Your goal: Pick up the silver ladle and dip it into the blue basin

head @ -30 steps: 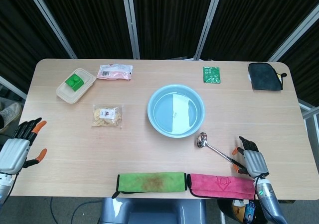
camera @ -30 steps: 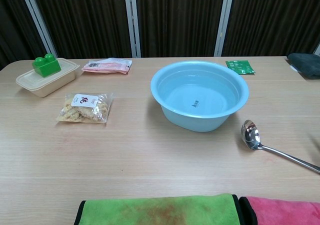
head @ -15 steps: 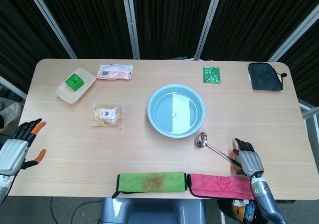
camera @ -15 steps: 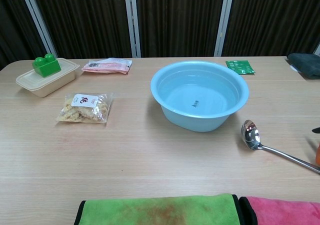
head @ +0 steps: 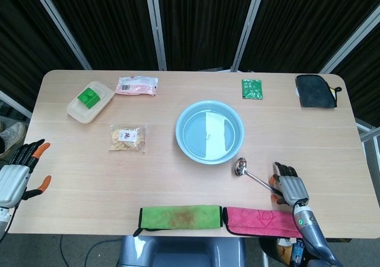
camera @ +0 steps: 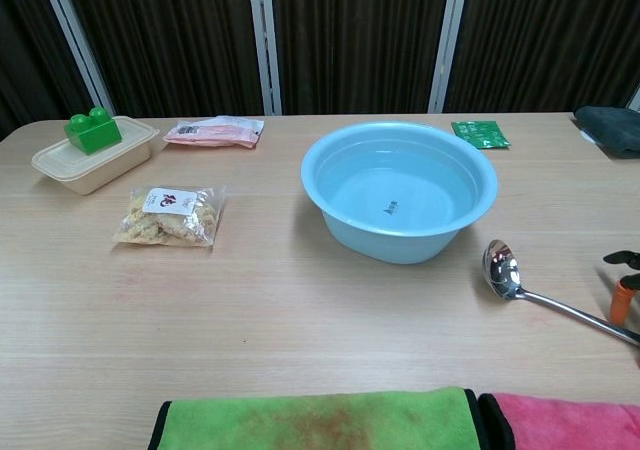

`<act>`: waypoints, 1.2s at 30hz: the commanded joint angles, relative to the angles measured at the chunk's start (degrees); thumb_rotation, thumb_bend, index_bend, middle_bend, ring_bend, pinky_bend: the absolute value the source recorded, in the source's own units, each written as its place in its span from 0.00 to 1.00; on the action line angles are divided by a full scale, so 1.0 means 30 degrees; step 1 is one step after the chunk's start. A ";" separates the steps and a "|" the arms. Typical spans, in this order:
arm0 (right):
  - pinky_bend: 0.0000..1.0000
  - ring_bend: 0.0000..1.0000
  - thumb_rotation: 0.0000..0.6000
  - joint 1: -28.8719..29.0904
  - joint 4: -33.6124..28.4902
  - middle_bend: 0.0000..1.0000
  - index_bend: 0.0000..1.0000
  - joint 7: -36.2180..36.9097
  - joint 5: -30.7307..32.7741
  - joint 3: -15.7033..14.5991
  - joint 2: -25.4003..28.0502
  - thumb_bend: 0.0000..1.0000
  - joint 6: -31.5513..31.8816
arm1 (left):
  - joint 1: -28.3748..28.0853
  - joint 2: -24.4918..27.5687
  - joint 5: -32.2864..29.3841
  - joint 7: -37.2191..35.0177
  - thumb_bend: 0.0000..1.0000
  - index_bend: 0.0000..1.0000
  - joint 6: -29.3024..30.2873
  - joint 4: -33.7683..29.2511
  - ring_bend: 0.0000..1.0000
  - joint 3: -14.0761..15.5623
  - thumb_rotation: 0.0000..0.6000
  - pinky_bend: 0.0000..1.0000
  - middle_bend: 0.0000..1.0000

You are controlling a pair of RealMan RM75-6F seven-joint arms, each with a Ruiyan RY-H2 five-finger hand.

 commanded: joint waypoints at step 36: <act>0.00 0.00 1.00 0.0500 0.0118 0.00 0.54 -0.1363 0.1457 0.0071 -0.0693 0.33 -0.0470 | -0.0093 -0.0004 0.0030 -0.0498 0.41 0.03 -0.0013 0.0298 0.00 -0.0026 1.00 0.00 0.00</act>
